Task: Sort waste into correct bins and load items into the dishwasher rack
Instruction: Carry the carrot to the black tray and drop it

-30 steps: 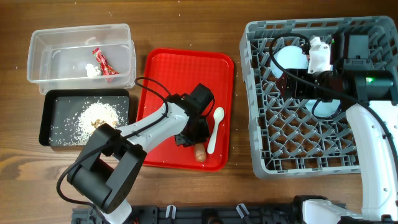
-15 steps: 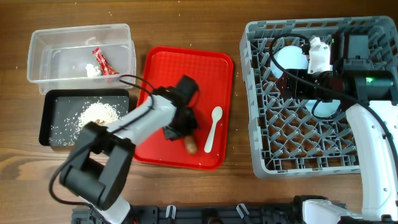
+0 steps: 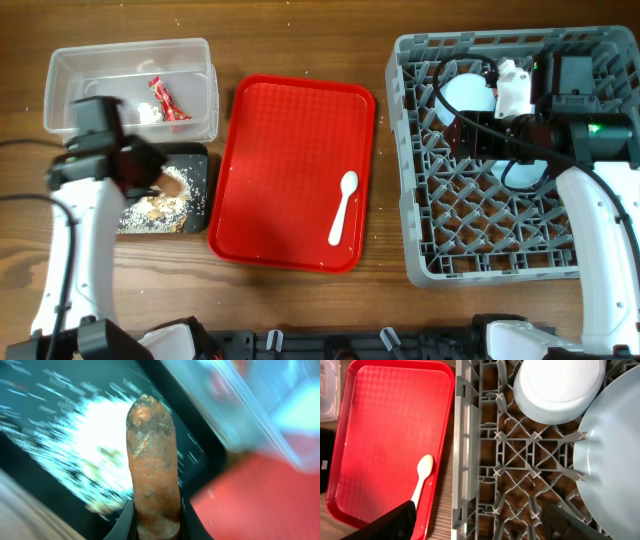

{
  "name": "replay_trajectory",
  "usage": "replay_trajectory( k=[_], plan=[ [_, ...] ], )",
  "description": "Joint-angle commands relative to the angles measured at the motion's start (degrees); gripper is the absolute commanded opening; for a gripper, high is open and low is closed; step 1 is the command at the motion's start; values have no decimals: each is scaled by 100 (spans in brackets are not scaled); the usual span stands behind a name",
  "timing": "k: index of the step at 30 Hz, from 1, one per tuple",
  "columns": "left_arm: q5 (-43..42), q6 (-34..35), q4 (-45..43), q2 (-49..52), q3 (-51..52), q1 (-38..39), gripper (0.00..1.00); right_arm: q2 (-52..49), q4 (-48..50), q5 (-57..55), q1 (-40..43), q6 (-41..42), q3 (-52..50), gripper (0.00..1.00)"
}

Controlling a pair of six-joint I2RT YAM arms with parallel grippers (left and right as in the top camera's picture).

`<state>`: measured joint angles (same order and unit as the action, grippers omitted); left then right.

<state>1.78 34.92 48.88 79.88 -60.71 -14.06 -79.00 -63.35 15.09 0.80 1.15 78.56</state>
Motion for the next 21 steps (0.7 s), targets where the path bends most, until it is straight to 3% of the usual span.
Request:
replay_trajectory(
  k=[1, 6, 13, 21],
  plan=[
    [282, -170, -205, 262, -4, -944, 4, -31, 11, 131, -20, -98, 79, 81],
    [280, -168, -330, 898, -4, -1464, 4, -31, 11, 131, -20, -96, 79, 81],
    [280, -160, -446, 1871, -4, -1541, 7, -31, -9, 142, -70, 378, 79, 81],
    [280, -151, -520, 2098, -4, -1541, 16, -46, 442, 105, -1128, 575, 79, 80]
  ],
)
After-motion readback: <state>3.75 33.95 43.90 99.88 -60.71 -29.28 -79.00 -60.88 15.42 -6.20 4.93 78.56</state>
